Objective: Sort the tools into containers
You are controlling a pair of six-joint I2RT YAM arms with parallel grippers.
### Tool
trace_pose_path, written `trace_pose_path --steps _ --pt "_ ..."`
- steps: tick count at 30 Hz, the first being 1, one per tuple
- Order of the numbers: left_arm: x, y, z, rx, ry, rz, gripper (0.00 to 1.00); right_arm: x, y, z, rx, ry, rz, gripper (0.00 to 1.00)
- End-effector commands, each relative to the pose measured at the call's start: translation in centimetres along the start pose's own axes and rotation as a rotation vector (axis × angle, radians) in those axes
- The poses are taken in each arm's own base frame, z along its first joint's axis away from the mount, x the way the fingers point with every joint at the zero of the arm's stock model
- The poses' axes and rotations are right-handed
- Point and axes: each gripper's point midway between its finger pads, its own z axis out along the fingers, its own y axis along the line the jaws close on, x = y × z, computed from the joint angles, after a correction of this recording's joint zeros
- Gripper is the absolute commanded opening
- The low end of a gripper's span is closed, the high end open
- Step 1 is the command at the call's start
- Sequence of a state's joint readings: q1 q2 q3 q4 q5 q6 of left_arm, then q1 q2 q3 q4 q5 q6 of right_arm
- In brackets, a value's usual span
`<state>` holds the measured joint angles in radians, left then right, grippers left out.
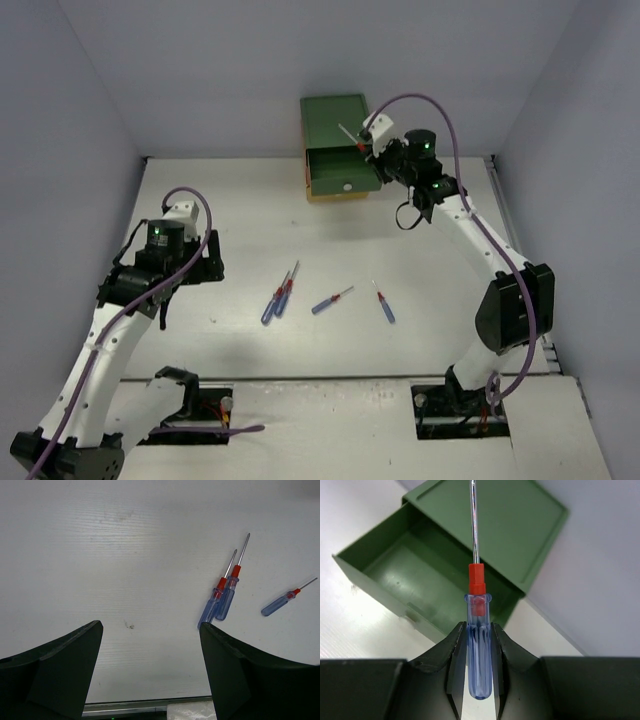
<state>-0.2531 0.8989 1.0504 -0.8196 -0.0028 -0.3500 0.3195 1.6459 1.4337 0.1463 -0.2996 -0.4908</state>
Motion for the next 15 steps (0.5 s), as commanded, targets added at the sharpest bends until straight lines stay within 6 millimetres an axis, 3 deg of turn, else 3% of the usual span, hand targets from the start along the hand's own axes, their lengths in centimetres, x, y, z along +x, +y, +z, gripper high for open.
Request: trace_pose_path --steps 1,15 --pt "-2.0 -0.2 -1.2 0.009 -0.078 -0.010 0.75 -5.2 -1.1 0.7 -0.039 -0.161 -0.163 0.07" --pt "-1.5 0.2 -0.7 -0.014 -0.063 -0.011 0.75 -3.5 -0.5 3.7 -0.075 -0.135 -0.296 0.10"
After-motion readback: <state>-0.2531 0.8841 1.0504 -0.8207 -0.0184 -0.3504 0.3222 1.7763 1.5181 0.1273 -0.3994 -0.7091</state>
